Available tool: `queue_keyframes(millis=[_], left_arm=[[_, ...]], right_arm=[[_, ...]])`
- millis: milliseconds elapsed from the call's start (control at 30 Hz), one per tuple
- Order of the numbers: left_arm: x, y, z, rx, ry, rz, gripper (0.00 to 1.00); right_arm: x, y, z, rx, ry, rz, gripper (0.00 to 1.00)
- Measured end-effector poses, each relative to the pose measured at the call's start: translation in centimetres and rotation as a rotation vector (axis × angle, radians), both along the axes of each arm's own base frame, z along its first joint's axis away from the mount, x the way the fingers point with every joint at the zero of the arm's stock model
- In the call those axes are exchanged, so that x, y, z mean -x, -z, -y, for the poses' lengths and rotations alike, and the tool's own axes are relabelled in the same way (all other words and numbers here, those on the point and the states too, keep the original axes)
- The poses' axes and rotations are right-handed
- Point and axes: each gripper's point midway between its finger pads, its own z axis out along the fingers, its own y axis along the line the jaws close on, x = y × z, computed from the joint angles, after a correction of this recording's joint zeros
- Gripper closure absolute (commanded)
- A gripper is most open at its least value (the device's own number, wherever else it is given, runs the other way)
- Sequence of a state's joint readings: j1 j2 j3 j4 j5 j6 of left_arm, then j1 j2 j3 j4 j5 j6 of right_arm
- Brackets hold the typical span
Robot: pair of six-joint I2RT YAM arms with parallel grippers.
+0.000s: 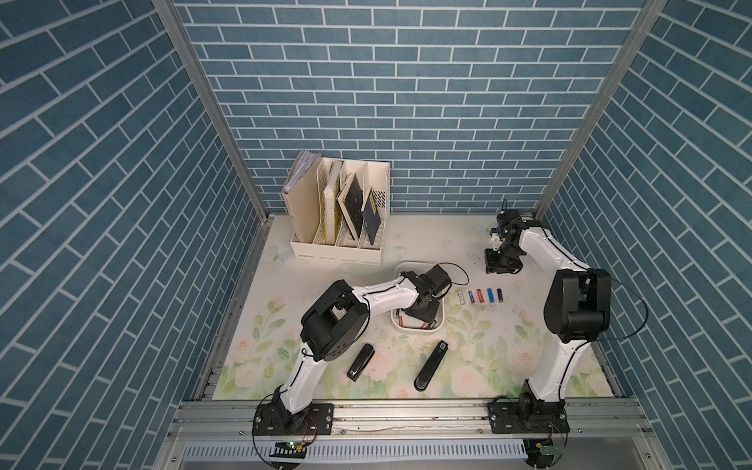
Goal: Take the batteries out of the storage box
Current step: Pick up the battery from the storage box.
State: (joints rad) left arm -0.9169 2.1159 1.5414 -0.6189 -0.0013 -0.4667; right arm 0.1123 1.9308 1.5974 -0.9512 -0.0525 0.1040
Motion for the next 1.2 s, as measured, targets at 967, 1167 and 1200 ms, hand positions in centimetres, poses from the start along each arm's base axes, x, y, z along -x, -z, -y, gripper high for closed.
queue_keyframes(millis=[967,1167,1200], left_arm=[[-2.6,-0.1,-1.7,-0.001,-0.104,-0.025,0.81],[-3.2,-0.2,-2.2,0.009,-0.121,-0.035,0.81],[-3.3,-0.2,-2.4,0.010,-0.125,-0.037,0.81]], right_arm=[[0.6,0.1,-2.6,-0.023,-0.059,-0.011,0.63],[0.9,0.0,-4.0,-0.047,-0.088,-0.016,0.62],[0.9,0.0,-4.2,-0.048,-0.093,-0.015,0.63]])
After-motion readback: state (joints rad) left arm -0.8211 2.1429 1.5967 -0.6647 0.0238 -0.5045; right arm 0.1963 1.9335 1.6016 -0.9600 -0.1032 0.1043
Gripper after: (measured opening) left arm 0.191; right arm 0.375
